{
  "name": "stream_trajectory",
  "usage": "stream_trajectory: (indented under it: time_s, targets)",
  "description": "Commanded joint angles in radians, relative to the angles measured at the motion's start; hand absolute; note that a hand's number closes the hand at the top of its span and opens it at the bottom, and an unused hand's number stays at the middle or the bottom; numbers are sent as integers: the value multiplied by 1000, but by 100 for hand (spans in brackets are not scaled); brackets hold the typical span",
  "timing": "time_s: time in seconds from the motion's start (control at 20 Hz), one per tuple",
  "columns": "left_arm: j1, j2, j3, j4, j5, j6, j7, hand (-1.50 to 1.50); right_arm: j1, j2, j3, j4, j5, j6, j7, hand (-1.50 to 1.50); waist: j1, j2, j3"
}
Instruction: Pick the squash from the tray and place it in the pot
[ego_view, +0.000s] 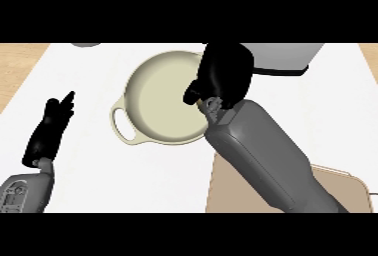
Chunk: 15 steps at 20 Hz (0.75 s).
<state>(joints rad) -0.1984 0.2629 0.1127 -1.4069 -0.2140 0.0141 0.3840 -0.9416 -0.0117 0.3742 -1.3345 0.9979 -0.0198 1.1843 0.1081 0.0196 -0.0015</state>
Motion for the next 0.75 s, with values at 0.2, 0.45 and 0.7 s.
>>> stream_trajectory:
  time_s: [0.2, 0.45, 0.7]
  targets:
    - [-2, -3, 0, -6, 4, -2, 7, 0, -42, 11, -74, 77, -11, -454, 79, -150, 8, 0, 2]
    - [31, 7, 18, 1, 0, 9, -21, 0, -19, 11, -97, 63, 97, -675, 50, -150, -28, -11, 1]
    - [63, 3, 32, 3, -3, 27, -21, 0, 66, 11, -91, 17, 156, -801, 78, -150, -73, -21, 1]
